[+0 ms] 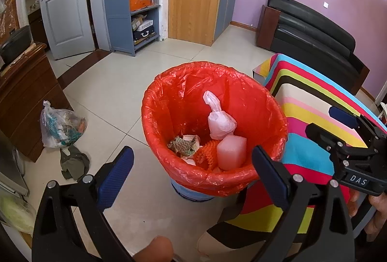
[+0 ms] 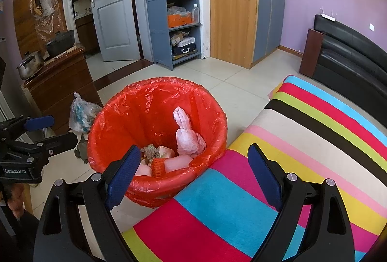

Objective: Collect trash

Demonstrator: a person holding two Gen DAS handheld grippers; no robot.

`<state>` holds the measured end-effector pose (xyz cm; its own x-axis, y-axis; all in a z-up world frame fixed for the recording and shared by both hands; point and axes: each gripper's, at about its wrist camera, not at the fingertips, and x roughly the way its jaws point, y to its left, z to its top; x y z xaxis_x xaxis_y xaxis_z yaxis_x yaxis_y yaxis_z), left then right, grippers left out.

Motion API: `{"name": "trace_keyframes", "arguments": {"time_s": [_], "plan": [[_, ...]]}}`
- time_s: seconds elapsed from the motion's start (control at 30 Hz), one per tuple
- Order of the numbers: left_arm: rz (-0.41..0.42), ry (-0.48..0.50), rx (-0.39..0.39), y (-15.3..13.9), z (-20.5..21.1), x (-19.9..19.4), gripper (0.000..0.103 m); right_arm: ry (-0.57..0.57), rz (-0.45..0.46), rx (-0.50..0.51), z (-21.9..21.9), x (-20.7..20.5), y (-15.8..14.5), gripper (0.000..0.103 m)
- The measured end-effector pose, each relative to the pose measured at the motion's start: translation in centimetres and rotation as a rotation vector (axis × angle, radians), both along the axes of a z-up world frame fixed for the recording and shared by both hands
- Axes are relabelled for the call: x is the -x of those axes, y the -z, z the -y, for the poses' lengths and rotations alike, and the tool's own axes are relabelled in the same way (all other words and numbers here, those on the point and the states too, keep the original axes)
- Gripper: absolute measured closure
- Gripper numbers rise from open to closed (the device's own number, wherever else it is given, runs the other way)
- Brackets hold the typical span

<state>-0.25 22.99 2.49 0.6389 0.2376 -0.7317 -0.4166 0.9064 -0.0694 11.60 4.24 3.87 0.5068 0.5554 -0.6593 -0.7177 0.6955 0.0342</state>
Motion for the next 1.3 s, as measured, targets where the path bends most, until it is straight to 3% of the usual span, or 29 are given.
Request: {"name": "trace_keyframes", "arguments": {"time_s": [1.3], "plan": [[0.005, 0.009, 0.007, 0.03, 0.06, -0.32, 0.006, -0.010, -0.007, -0.002, -0.16, 0.56, -0.06, 0.018]]}}
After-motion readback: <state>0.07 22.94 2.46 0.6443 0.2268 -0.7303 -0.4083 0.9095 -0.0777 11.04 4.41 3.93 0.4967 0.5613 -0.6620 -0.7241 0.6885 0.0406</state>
